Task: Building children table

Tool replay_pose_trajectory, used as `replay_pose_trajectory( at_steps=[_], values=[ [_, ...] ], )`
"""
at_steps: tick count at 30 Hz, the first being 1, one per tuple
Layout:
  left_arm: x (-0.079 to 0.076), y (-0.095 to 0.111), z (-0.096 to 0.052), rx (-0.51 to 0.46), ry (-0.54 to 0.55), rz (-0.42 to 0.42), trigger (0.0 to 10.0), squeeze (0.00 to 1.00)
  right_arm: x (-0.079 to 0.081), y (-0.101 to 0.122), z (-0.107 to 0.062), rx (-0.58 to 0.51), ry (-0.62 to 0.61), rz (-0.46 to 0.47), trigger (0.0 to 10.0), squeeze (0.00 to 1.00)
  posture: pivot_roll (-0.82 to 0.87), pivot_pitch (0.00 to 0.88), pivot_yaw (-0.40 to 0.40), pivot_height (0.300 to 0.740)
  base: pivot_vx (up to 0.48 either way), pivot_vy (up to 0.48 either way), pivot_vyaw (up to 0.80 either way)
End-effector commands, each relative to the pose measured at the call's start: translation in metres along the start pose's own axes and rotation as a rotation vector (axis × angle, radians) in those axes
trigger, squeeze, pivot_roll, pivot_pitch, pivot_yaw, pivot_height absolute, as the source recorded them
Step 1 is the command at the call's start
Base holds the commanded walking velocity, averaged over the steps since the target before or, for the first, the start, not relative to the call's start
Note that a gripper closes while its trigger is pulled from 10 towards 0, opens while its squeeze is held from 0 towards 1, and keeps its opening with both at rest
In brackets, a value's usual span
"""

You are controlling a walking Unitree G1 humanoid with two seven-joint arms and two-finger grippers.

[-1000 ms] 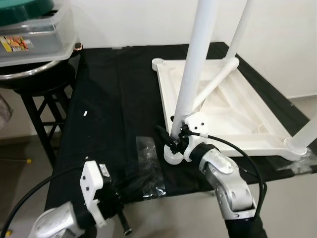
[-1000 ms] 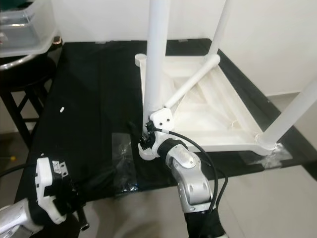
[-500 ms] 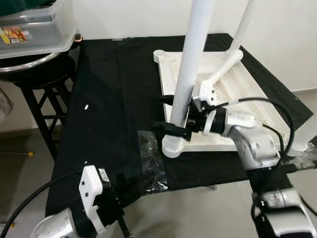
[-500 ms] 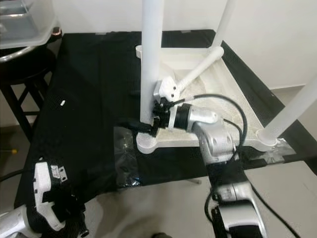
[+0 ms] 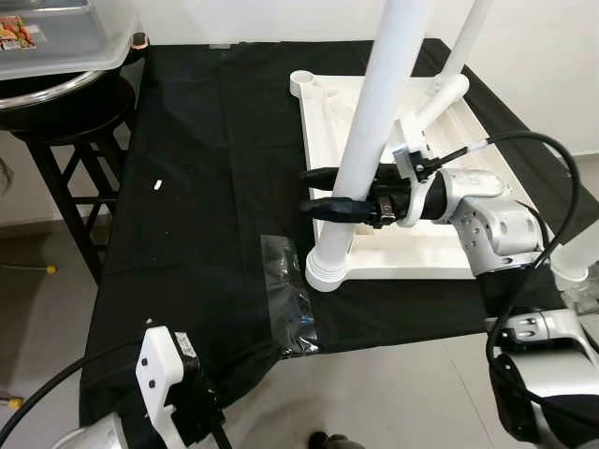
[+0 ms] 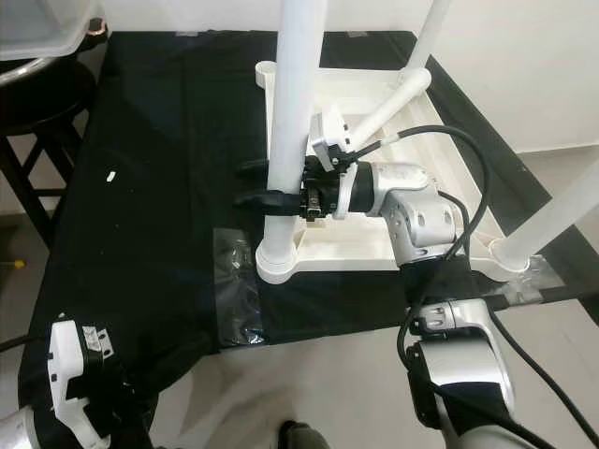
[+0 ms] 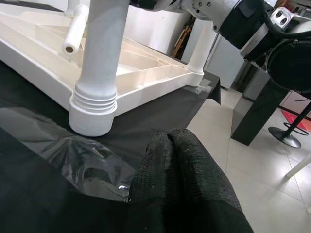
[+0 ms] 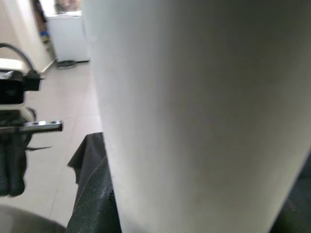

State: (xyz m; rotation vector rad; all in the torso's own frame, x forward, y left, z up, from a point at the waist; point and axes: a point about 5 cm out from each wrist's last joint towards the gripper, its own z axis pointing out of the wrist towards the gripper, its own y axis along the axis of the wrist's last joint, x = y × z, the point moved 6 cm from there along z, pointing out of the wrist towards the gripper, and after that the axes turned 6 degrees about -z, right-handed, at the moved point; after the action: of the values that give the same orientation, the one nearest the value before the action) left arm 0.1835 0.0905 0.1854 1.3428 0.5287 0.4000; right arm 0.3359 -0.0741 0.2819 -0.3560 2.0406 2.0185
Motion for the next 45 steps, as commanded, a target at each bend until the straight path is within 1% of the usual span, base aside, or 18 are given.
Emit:
replay_pose_trajectory(
  at_steps=[1,7,9,10,12,14,18,24,25,27,28,31,37,38,39,40,41,45],
  values=[
    [-0.004,0.001,-0.002,0.015,-0.011,0.005,10.0,0.0,0.009,-0.011,-0.001,0.016,0.059,0.047,0.0,0.0,0.1,0.252,-0.091,0.74,0.0,0.0,0.0],
    [-0.002,0.0,-0.002,0.017,-0.009,0.005,10.0,0.0,0.016,-0.038,0.003,0.065,-0.133,0.041,0.0,0.0,0.07,0.243,-0.098,0.74,0.0,0.0,0.0],
    [-0.001,0.0,-0.003,0.018,-0.008,0.006,10.0,0.0,0.014,-0.052,0.01,0.093,-0.265,0.084,0.0,0.0,0.06,0.24,-0.093,0.74,0.0,0.0,0.0],
    [0.001,0.0,-0.003,0.02,-0.007,0.007,10.0,0.0,0.009,-0.081,0.016,0.186,-0.55,0.132,0.0,0.0,0.05,0.23,-0.083,0.74,0.0,0.0,0.0],
    [0.001,0.0,-0.003,0.02,-0.007,0.007,10.0,0.0,0.009,-0.081,0.016,0.186,-0.55,0.132,0.0,0.0,0.05,0.23,-0.083,0.74,0.0,0.0,0.0],
    [0.004,0.0,0.0,0.02,-0.025,0.019,10.0,0.0,0.051,-0.117,0.025,0.335,-0.888,0.227,0.0,0.0,0.05,0.211,-0.068,0.74,0.0,0.0,0.0],
    [0.006,0.002,0.005,0.011,-0.044,0.03,10.0,0.0,0.059,-0.115,0.034,0.331,-0.948,0.236,0.0,0.0,0.06,0.184,-0.06,0.74,0.0,0.0,0.0],
    [0.012,0.004,0.009,0.003,-0.055,0.046,10.0,0.0,0.041,-0.108,0.041,0.293,-0.964,0.194,0.0,0.0,0.06,0.156,-0.061,0.74,0.0,0.0,0.0],
    [0.013,0.004,0.009,0.004,-0.055,0.048,10.0,0.0,0.038,-0.105,0.039,0.273,-0.964,0.189,10.0,0.0,0.06,0.153,-0.058,0.74,0.0,0.0,0.0],
    [0.013,0.004,0.009,0.004,-0.055,0.049,10.0,0.0,0.037,-0.102,0.038,0.267,-0.982,0.187,10.0,0.0,0.06,0.153,-0.058,0.74,0.0,0.0,0.0],
    [0.014,0.003,0.01,0.004,-0.056,0.051,10.0,0.0,0.035,-0.097,0.036,0.25,-0.983,0.188,10.0,1.0,0.05,0.151,-0.054,0.74,0.0,0.0,0.0],
    [0.014,0.004,0.01,0.004,-0.058,0.052,10.0,0.0,0.032,-0.08,0.039,0.163,-0.928,0.197,10.0,1.0,0.05,0.154,-0.054,0.74,0.0,0.0,0.0],
    [0.011,0.003,0.011,0.003,-0.064,0.05,10.0,0.0,0.039,-0.04,0.044,0.016,-0.572,0.122,10.0,1.0,0.05,0.162,-0.06,0.74,0.0,0.0,0.0],
    [0.01,0.003,0.011,0.001,-0.065,0.048,10.0,0.0,0.043,-0.037,0.042,0.029,-0.459,0.085,10.0,0.64,0.06,0.167,-0.064,0.74,0.0,0.0,0.0],
    [0.01,0.003,0.011,0.001,-0.065,0.048,10.0,0.0,0.043,-0.037,0.042,0.029,-0.459,0.085,10.0,0.64,0.06,0.167,-0.064,0.74,0.0,0.0,0.0],
    [0.009,0.003,0.011,0.0,-0.064,0.047,10.0,0.0,0.046,-0.036,0.038,0.045,-0.372,0.065,10.0,0.24,0.06,0.172,-0.068,0.74,0.0,0.0,0.0],
    [0.009,0.003,0.011,0.0,-0.063,0.046,10.0,0.0,0.046,-0.037,0.033,0.066,-0.297,0.04,10.0,0.0,0.06,0.173,-0.07,0.74,0.0,0.0,0.0],
    [0.006,0.003,0.007,0.002,-0.051,0.04,10.0,0.0,0.024,-0.038,0.019,0.106,-0.186,0.008,10.0,0.0,0.09,0.193,-0.081,0.74,0.0,0.0,0.0]
  ],
)
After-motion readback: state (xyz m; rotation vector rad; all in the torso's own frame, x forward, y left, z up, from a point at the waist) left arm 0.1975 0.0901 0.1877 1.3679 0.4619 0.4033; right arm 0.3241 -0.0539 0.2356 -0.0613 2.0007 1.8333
